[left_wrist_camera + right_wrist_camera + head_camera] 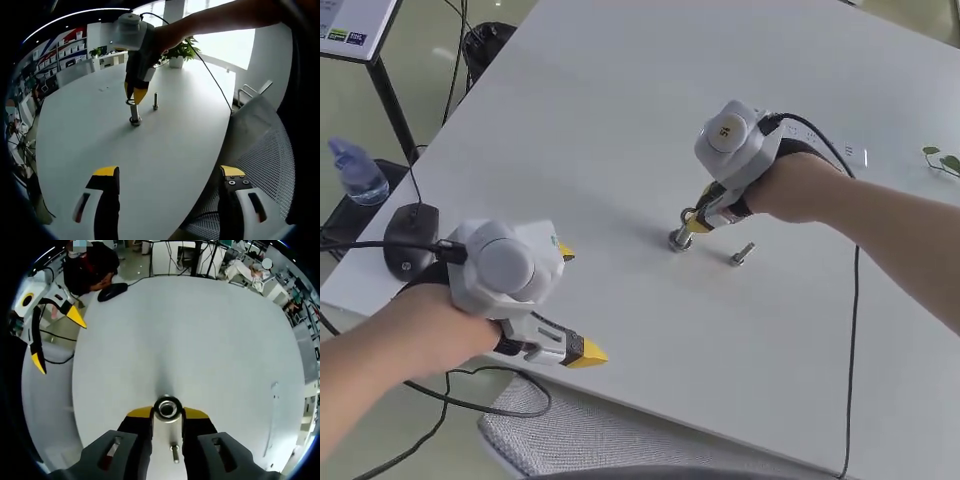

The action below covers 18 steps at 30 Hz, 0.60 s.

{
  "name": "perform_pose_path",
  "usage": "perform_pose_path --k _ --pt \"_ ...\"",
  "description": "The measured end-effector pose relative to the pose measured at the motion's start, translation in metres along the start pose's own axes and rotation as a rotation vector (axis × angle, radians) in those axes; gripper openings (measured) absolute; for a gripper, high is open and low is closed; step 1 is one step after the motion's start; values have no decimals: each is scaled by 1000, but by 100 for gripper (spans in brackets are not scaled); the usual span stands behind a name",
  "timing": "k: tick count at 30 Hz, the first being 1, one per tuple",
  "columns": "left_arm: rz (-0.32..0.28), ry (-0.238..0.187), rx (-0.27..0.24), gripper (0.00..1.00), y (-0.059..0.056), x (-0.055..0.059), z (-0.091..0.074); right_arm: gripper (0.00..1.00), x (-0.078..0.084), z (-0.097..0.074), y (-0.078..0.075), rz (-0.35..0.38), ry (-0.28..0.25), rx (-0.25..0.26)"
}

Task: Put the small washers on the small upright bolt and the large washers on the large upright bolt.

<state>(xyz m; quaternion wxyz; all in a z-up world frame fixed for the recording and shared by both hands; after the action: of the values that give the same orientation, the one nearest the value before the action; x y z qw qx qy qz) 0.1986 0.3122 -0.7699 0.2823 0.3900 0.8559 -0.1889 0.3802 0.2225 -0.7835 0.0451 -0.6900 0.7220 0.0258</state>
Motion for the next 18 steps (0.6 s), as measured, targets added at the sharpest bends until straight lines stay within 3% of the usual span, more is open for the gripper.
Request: perform_pose_path --k 5,18 --pt "-5 -3 -2 80 1 1 0 21 4 2 2 -11 25 4" --pt "-12 -5 4 80 1 1 1 21 1 10 -2 -11 31 -4"
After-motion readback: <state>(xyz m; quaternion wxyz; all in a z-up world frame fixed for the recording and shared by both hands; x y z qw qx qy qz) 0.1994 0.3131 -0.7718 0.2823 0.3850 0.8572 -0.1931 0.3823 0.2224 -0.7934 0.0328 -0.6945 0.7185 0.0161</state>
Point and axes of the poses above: the centre of the closed fingertips' face, and the gripper's own axes: z roughly forward along the fingers, y roughly to its left, x roughly out of its underside, the point moved 2 cm from there along -z, roughly backward along the fingers, and after that the axes turned 10 degrees about y, right-handed, at the moved point
